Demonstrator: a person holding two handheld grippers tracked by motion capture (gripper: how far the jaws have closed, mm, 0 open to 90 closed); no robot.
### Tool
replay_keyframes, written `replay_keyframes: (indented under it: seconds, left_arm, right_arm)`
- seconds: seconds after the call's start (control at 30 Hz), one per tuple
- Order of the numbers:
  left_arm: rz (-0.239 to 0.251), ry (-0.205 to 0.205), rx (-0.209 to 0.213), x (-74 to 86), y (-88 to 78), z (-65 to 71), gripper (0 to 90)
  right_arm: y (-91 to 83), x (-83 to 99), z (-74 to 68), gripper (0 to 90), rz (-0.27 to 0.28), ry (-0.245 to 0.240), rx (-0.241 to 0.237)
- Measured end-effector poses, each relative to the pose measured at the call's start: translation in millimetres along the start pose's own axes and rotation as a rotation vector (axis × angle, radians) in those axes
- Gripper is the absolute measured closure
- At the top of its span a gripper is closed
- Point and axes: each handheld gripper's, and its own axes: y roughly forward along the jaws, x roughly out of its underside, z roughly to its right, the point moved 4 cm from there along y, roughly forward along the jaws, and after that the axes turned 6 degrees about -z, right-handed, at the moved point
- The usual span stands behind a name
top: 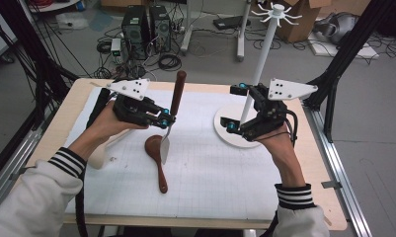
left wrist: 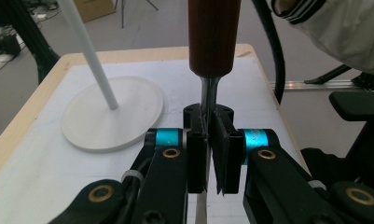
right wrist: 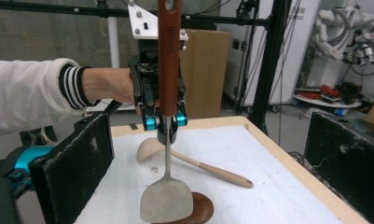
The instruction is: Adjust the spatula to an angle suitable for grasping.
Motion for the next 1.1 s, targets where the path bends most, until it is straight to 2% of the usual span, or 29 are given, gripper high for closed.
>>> replay_keyframes:
  seconds: [0.07, 0.13, 0.33, 0.43, 0.5, 0.67, 0.87, 1.0, 1.1]
  left_arm:
    - [0.004, 0.005, 0.005, -0.4, 0.6, 0.5, 84.3]
    - [0.018, 0.026, 0.023, -1.6, 1.4, 1.9, 84.3]
    - [0.043, 0.024, 0.061, -2.8, 4.9, 3.2, 84.3]
    - [0.046, 0.035, 0.069, -3.5, 7.4, 4.2, 84.3]
    - [0.052, 0.039, 0.082, -4.3, 9.7, 4.7, 84.3]
    - [0.061, 0.053, 0.091, -5.7, 12.4, 5.8, 84.3]
    - [0.067, 0.051, 0.096, -6.7, 15.3, 5.8, 84.2]
    - [0.099, 0.038, 0.098, -6.1, 17.3, 6.8, 84.3]
    - [0.088, 0.04, 0.093, -5.2, 18.6, 6.5, 84.3]
  right_arm:
    - [3.1, -0.6, 1.6, 0.5, 0.001, -0.002, -0.012]
    - [6.6, -1.8, 2.4, 0.5, 0.007, 0.001, -0.029]
    - [15.4, -8.3, -0.5, 0.5, 0.024, -0.011, -0.092]
    - [17.4, -10.9, -1.9, 0.5, 0.03, -0.017, -0.111]
    - [20.6, -15.3, -4.4, 0.5, 0.04, -0.026, -0.14]
    - [27.7, -21.7, -8.4, 0.5, 0.045, -0.045, -0.175]
    - [37.9, -27.0, -14.1, 3.0, 0.045, -0.068, -0.224]
    - [46.3, -30.5, -15.8, 3.8, 0.046, -0.065, -0.242]
    - [50.2, -31.8, -16.1, 6.1, 0.05, -0.062, -0.258]
